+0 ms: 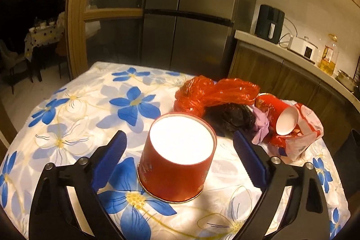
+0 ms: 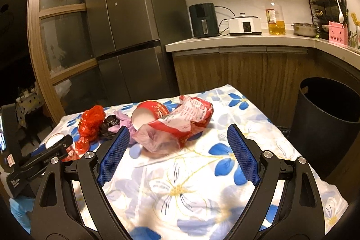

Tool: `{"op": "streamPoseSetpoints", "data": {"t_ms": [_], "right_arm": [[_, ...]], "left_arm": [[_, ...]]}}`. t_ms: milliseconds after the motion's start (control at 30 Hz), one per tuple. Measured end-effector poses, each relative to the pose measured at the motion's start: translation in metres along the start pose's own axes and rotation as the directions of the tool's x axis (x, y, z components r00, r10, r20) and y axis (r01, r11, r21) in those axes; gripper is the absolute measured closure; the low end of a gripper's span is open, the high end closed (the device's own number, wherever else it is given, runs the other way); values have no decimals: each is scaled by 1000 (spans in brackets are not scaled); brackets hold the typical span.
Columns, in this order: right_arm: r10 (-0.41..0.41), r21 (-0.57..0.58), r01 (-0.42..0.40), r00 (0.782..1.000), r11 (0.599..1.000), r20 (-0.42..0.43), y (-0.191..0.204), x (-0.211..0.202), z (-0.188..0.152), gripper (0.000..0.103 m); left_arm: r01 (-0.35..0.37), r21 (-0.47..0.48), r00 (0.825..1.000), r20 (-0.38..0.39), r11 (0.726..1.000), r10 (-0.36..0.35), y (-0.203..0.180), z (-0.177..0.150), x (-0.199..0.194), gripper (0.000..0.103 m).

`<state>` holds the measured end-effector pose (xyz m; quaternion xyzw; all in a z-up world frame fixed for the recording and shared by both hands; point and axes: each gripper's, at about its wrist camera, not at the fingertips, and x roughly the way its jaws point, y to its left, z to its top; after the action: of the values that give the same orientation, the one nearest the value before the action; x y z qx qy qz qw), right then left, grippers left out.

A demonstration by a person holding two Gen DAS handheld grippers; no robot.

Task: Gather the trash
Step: 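Grasp the red cup with the left tool while the right tool grasps the red snack bag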

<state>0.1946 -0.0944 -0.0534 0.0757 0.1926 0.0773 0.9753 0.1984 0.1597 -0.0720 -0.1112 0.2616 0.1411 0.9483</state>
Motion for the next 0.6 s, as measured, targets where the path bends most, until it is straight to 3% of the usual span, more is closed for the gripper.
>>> {"op": "streamPoseSetpoints", "data": {"t_ms": [33,233,400,600], "right_arm": [[2,0,-2,1000,1000,-1,0,3,1,16],[-4,25,4,1000,1000,-7,-2,35,13,16],[-3,83,5,1000,997,-31,-8,61,23,16],[6,159,9,996,987,-91,-14,93,21,25]], "left_arm": [[9,1,1000,-8,1000,-9,0,-1,2,21],[41,-16,998,-46,999,-41,4,-3,10,41],[52,-30,998,-42,998,-53,7,-6,9,41],[52,-29,998,-24,998,-53,6,-4,1,43]]}}
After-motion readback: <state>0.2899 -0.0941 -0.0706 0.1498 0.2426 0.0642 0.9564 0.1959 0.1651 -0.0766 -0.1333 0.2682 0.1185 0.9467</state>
